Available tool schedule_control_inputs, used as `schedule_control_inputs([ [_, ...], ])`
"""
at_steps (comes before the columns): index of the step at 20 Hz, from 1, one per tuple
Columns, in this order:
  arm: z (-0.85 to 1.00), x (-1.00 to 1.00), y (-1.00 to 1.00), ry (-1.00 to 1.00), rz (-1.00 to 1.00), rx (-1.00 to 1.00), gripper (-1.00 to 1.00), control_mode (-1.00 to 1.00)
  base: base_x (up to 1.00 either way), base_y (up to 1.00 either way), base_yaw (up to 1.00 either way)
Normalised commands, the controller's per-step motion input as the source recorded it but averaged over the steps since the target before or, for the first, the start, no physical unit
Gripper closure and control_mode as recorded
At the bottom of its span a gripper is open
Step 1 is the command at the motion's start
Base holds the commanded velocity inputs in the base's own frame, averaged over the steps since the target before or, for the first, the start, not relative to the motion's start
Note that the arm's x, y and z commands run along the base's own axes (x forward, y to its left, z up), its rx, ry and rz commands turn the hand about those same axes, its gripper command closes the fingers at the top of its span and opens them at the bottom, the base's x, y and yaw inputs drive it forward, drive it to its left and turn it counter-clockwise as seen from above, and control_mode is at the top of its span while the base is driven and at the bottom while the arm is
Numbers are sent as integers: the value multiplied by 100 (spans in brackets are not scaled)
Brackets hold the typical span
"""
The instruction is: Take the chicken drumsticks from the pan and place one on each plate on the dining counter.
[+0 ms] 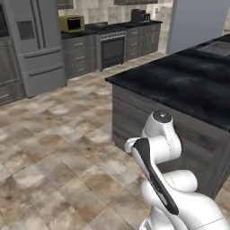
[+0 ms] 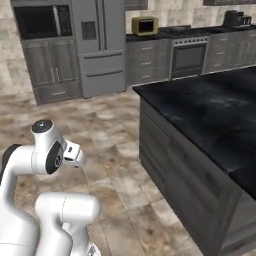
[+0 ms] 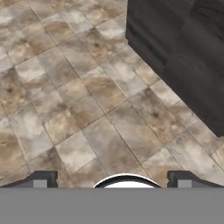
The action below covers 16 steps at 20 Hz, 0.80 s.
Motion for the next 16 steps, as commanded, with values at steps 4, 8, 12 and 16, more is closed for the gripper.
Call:
schedule_control_inputs([
  [4, 0, 0, 0, 0, 0, 0, -100, 100, 100, 61, -7],
  [8, 0, 0, 0, 0, 0, 0, -100, 100, 100, 65, -8],
  [12, 0, 0, 0, 0, 0, 0, -100, 100, 100, 64, -10],
  [16, 0, 0, 0, 0, 0, 0, -100, 100, 100, 60, -15],
])
